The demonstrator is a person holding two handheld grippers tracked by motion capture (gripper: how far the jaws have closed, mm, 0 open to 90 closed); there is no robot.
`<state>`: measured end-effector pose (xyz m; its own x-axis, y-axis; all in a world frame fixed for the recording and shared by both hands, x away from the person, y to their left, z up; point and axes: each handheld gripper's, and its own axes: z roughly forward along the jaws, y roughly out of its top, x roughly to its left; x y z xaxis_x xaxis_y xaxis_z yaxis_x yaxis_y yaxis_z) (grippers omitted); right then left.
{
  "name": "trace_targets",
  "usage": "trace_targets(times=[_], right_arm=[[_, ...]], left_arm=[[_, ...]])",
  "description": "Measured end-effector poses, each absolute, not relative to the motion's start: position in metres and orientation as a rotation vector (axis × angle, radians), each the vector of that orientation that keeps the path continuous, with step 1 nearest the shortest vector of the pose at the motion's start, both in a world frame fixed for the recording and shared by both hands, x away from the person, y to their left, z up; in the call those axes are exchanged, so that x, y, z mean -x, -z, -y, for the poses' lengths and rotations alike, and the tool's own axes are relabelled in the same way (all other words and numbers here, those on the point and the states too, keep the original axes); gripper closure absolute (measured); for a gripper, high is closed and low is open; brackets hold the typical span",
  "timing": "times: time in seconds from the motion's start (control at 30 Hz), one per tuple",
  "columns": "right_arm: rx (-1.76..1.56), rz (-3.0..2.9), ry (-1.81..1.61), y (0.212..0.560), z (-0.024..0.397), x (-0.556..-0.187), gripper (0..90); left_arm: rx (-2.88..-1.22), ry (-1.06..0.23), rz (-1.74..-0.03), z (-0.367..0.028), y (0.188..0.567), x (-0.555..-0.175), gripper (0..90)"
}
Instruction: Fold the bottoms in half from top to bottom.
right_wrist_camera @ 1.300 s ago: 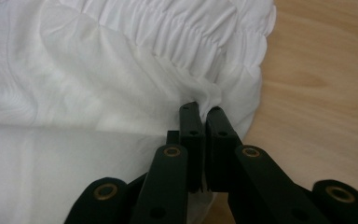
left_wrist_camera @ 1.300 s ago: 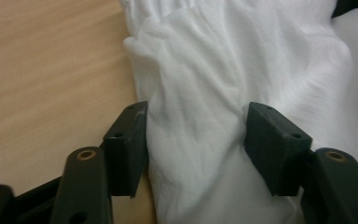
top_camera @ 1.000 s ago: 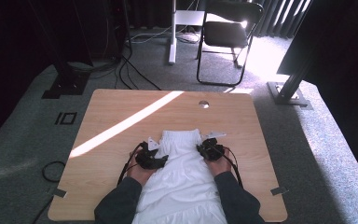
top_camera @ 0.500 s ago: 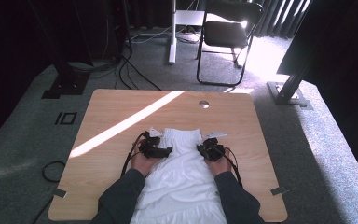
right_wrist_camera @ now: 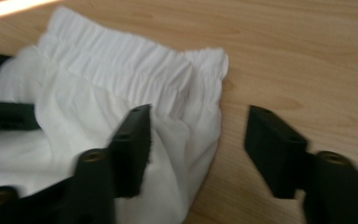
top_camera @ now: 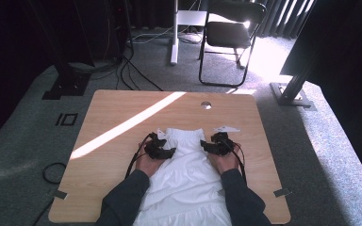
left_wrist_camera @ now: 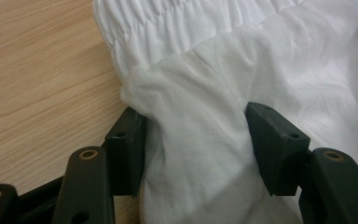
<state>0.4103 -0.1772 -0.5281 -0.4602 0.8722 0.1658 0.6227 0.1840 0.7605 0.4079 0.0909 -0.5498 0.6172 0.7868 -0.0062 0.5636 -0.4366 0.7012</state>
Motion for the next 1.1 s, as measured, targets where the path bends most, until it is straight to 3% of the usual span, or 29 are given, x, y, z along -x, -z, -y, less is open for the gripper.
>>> trace_targets(times=[0.07, 0.13, 0.33, 0.57, 0.63, 0.77, 0.9, 1.03, 1.1], right_arm=[[-1.428, -2.205, -1.137, 0.528, 0.173, -0.415, 20.6], [-1.431, -2.263, -1.051, 0.534, 0.164, -0.419, 16.2], [-1.364, -2.305, -0.865, 0.550, 0.149, -0.421, 18.3], [-1.302, -2.326, -0.906, 0.546, 0.143, -0.426, 55.5], [-1.286, -2.347, -0.913, 0.545, 0.140, -0.427, 64.7], [-1.277, -2.360, -0.938, 0.546, 0.141, -0.427, 75.5], [-1.300, -2.369, -0.978, 0.546, 0.144, -0.427, 82.8], [-1.299, -2.376, -0.974, 0.546, 0.143, -0.428, 84.7], [-1.300, -2.376, -0.969, 0.546, 0.142, -0.428, 85.1]], left_arm=[[-2.160, -0.426, -1.061, -0.090, 0.550, -0.408, 42.4], [-2.159, -0.429, -1.066, -0.090, 0.550, -0.408, 42.3], [-2.172, -0.440, -1.094, -0.093, 0.548, -0.409, 39.6], [-2.246, -0.759, -1.092, -0.082, 0.544, -0.400, 35.9], [-2.239, -0.790, -1.102, -0.082, 0.544, -0.399, 32.5], [-2.149, -0.718, -1.223, -0.094, 0.546, -0.404, 19.9], [-2.131, -0.594, -1.267, -0.101, 0.548, -0.410, 20.1], [-2.133, -0.493, -1.253, -0.104, 0.547, -0.413, 28.9], [-2.161, -0.464, -1.211, -0.102, 0.544, -0.412, 41.5]])
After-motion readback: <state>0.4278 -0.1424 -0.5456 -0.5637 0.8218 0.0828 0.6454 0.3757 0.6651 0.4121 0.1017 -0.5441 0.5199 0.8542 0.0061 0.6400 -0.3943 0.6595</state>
